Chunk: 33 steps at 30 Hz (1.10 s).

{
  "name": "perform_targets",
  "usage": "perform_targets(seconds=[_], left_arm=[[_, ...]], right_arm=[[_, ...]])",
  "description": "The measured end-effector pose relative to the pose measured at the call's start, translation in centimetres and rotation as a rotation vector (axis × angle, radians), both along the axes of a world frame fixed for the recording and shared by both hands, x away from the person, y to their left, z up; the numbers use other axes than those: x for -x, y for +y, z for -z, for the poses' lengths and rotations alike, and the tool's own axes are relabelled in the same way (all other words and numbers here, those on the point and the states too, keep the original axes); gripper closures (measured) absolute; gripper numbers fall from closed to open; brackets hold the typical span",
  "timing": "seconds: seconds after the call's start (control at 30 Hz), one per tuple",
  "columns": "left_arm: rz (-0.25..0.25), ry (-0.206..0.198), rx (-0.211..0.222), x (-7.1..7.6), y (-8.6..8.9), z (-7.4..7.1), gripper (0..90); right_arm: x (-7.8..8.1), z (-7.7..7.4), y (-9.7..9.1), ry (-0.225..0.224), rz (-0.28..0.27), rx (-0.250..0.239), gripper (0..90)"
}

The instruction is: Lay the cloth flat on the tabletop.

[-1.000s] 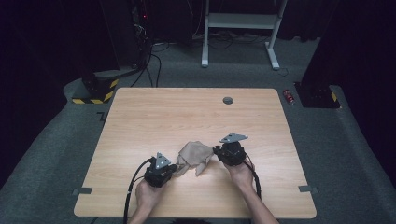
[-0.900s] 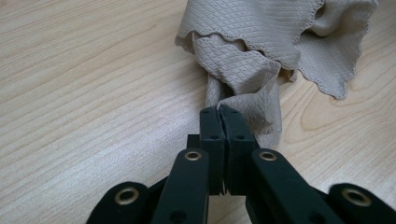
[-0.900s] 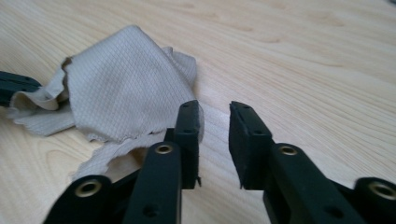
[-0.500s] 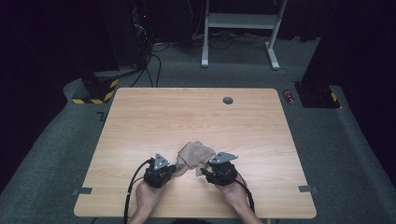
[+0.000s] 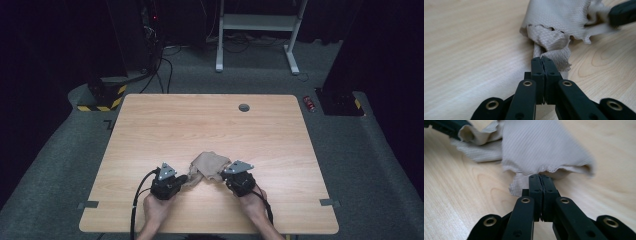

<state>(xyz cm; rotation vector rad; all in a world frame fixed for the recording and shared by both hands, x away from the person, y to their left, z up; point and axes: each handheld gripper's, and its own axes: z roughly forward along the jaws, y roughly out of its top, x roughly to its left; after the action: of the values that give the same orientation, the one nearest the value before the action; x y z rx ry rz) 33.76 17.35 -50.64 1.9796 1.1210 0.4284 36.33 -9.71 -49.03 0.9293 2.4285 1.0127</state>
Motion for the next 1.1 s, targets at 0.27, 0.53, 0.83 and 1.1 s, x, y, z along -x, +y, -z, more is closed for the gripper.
perform_targets(seconds=[0.27, 0.53, 0.83, 1.1], left_arm=[[-0.036, -0.011, -0.022, -1.3, 0.8, -0.6, 88.4], [-0.082, 0.012, -0.02, -2.0, 1.5, -0.5, 70.6], [-0.025, -0.026, -0.029, -1.7, 0.0, -1.5, 50.5], [-0.018, 0.021, -0.068, -2.3, -0.4, -0.3, 55.1]], right_arm=[[-2.0, -3.2, -2.8, -0.066, 0.087, -0.009, 88.4], [-3.8, -1.4, -3.3, 0.02, 0.161, -0.006, 69.7], [-0.4, -1.6, -0.6, 0.006, -0.024, -0.054, 74.1], [-2.3, 0.9, 2.6, 0.09, -0.029, 0.023, 63.0]])
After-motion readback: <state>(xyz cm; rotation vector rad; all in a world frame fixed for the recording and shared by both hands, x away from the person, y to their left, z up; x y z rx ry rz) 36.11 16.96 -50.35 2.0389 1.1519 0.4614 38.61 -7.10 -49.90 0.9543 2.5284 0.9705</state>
